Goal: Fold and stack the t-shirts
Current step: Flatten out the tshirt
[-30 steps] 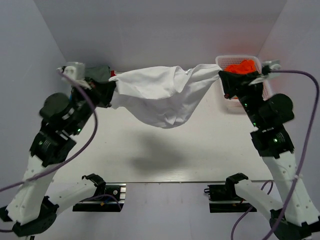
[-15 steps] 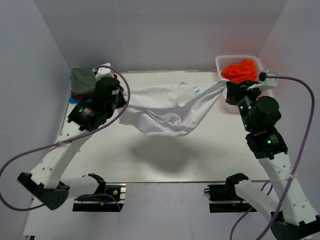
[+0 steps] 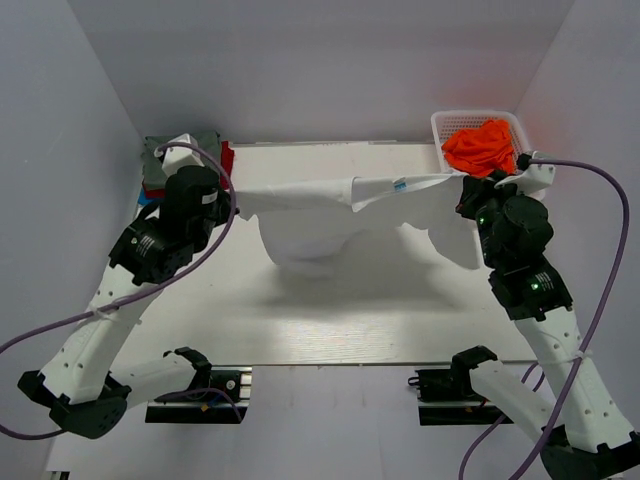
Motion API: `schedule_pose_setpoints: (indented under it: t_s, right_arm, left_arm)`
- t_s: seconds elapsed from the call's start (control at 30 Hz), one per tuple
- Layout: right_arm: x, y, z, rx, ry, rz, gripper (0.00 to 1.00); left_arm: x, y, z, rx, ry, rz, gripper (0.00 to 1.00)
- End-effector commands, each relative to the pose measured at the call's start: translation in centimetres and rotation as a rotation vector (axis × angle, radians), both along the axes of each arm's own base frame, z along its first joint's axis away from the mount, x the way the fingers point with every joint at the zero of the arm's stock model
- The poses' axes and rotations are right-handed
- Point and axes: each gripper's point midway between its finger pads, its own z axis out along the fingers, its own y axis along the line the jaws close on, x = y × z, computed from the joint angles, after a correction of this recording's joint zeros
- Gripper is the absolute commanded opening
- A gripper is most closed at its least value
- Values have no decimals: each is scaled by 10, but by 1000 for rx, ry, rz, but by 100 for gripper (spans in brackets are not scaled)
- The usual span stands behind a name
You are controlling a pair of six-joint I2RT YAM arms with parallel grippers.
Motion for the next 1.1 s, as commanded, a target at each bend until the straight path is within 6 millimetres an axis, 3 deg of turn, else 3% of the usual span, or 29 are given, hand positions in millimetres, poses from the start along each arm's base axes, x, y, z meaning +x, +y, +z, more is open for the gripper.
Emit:
schedule_pose_setpoints:
  t_s: [0.0, 0.07, 0.2, 0.23, 0.5, 0.63, 0.7, 0.73, 0.77, 0.8, 1.0, 1.07]
  right_arm:
    - [2, -4, 5, 1, -28, -21, 0]
    - [1, -1, 10, -3, -37, 2, 0]
    - [-6, 5, 39, -10, -104, 51, 0]
    - [-11, 4, 56, -5, -139, 58, 0]
    - [-52, 22, 121, -43, -320, 238, 0]
    - [-96, 35, 168, -78, -477, 385, 0]
    - [-113, 31, 184, -81, -532, 395, 0]
    - [-136, 36, 201, -98, -599, 455, 0]
    - [-143, 35, 206, -101, -619, 463, 0]
    - [-161, 30, 224, -96, -688, 463, 0]
    - [-216, 21, 256, -111, -818, 507, 0]
    - [-229, 18, 260, -103, -844, 511, 0]
  left_arm:
    - [5, 4, -17, 45, 52, 29, 0]
    - [4, 8, -3, 38, 23, 46, 0]
    - [0, 17, 33, 22, -67, 60, 0]
    - [-4, 19, 49, -7, -126, 48, 0]
    - [-42, 8, 130, -94, -420, -185, 0]
    - [-71, 14, 173, -122, -549, -257, 0]
    - [-83, 9, 188, -141, -599, -317, 0]
    - [-93, 16, 203, -150, -648, -313, 0]
    - [-102, 22, 211, -161, -675, -310, 0]
    - [-111, 24, 224, -191, -719, -327, 0]
    - [-172, 29, 279, -233, -938, -479, 0]
    - [-182, 25, 282, -233, -952, -527, 0]
